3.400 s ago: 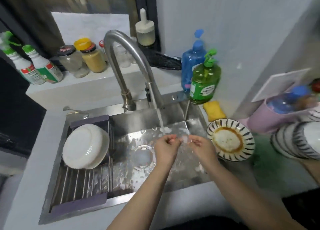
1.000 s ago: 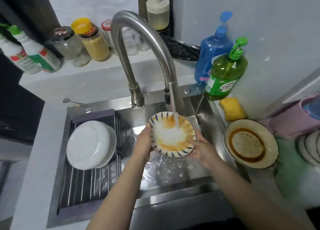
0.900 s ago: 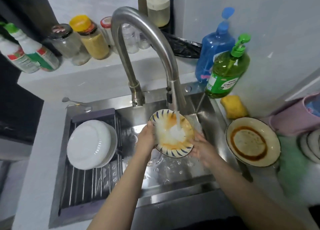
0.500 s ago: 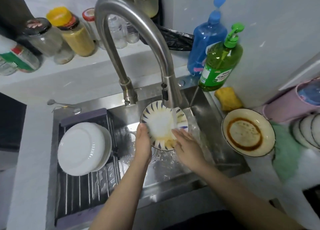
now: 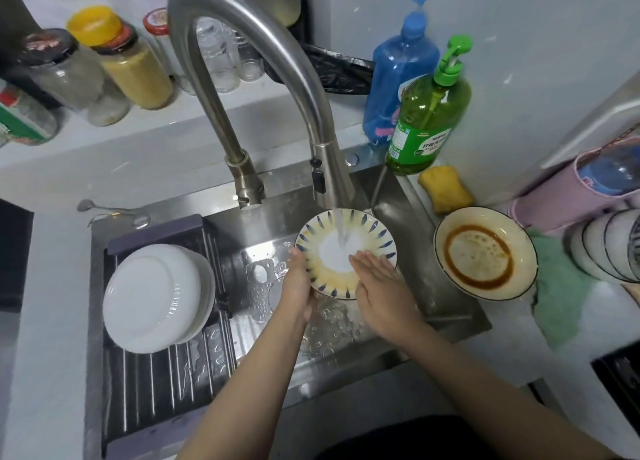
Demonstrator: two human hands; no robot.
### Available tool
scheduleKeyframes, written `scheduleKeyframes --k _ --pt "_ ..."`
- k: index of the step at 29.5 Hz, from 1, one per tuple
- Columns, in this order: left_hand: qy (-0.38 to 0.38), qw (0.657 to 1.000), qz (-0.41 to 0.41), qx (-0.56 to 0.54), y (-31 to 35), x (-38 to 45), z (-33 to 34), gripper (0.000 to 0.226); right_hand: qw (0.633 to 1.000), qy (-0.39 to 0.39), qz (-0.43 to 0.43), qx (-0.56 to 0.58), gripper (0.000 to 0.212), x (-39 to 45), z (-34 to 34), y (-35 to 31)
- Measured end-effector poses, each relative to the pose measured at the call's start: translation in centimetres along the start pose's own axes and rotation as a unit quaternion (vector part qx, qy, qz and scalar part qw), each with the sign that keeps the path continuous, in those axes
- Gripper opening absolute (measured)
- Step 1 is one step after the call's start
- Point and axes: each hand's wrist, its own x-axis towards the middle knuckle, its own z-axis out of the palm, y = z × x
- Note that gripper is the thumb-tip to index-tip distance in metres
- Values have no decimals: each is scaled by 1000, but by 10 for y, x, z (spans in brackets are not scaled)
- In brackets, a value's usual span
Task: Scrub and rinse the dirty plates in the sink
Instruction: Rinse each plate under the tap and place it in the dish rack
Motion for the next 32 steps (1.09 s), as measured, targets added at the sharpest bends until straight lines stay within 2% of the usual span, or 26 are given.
scheduleKeyframes --k 2,4,7,8,10,11,12,13,14,16,18,19,21,23,25,26,30,32 --pt "44 996 26 78 1 -4 5 53 997 -68 28 -2 54 9 9 -3" --pt "82 978 54 183 -2 -7 6 67 988 -136 28 71 49 19 18 -15" --pt "149 953 94 247 0 -8 -3 59 954 -210 -1 216 45 13 24 -24" --pt "160 951 103 245 5 -8 -8 56 947 -232 -16 223 47 5 23 -17" --pt "171 947 111 250 11 -8 -22 52 956 -257 -27 141 46 -7 20 5" --pt "164 942 109 270 12 -9 -26 52 966 -248 -16 67 50 -7 20 17" --pt "149 942 102 283 11 -9 -26 54 974 -226 1 -1 63 -1 21 26" --pt "132 945 90 284 7 -9 -23 56 978 -207 9 -38 78 7 20 25" --pt "121 948 80 282 1 -9 -21 57 980 -196 8 -26 79 16 23 15" --pt "109 955 72 268 -5 -9 -14 53 976 -206 -48 54 53 25 26 -14" --pt "119 964 62 228 -4 -7 -16 48 953 -262 -116 103 48 17 19 -23" --pt "121 968 49 214 -1 -6 -19 49 948 -274 -140 85 50 10 15 -15" --pt "122 968 28 215 1 -8 -21 55 956 -268 -121 10 57 7 13 12" --pt "110 964 8 243 -5 -14 -17 58 962 -269 -21 -50 69 24 18 26" --pt "91 958 0 271 -13 -17 -13 60 965 -256 53 -28 66 44 27 14" --pt "81 957 -1 277 -15 -17 -15 61 968 -247 45 -3 62 50 31 3" --pt "76 967 -18 243 -1 -8 -25 61 950 -289 -106 48 50 46 33 -13" --pt "63 968 -22 244 1 -6 -27 59 964 -252 -88 13 49 45 32 -10"
